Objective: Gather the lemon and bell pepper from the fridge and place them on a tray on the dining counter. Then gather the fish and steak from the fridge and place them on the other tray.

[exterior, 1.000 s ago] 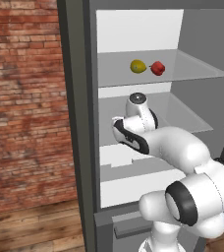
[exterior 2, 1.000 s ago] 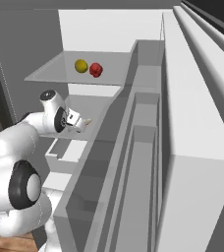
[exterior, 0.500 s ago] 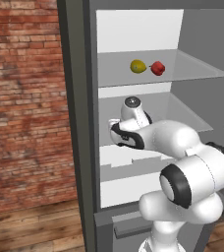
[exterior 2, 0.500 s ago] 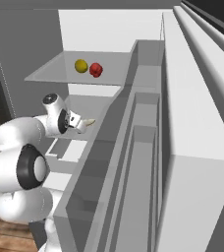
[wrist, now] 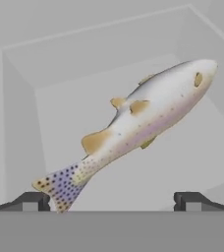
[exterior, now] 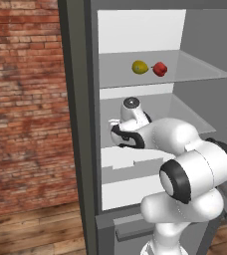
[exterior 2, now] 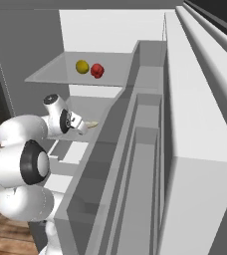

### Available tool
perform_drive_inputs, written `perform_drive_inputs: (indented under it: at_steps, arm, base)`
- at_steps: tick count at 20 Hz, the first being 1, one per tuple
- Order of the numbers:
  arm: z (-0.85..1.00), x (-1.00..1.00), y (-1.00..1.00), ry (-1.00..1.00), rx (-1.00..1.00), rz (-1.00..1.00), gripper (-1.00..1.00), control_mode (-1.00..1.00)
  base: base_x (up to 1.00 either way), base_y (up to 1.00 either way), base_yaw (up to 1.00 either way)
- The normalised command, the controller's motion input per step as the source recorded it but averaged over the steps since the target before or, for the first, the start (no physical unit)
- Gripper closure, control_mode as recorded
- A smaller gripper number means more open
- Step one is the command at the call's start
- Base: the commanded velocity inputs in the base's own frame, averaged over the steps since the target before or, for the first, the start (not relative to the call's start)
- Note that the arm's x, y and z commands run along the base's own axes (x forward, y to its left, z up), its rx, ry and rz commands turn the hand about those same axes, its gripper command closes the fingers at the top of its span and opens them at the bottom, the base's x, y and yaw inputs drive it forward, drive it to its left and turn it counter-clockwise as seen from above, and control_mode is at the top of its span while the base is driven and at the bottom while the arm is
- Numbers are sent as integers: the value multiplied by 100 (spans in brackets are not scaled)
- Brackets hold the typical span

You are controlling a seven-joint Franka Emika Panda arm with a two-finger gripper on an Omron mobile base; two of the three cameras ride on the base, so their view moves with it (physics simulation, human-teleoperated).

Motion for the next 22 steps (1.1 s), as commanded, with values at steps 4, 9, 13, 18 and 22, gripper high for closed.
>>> perform_drive_inputs:
  at_steps: [4, 9, 13, 18, 22]
  arm:
    - [7, -23, -8, -3, 3, 0, -100, -100]
    - [14, -14, -11, -4, 5, 0, -100, -100]
    - [21, 5, -6, -1, 5, 0, -100, -100]
    - [16, 23, 0, 0, 3, 0, -100, -100]
    - [5, 22, 0, 0, 2, 0, -100, -100]
  base:
    - [0, 0, 0]
    - [0, 0, 0]
    - [0, 0, 0]
    - [0, 0, 0]
    - [0, 0, 0]
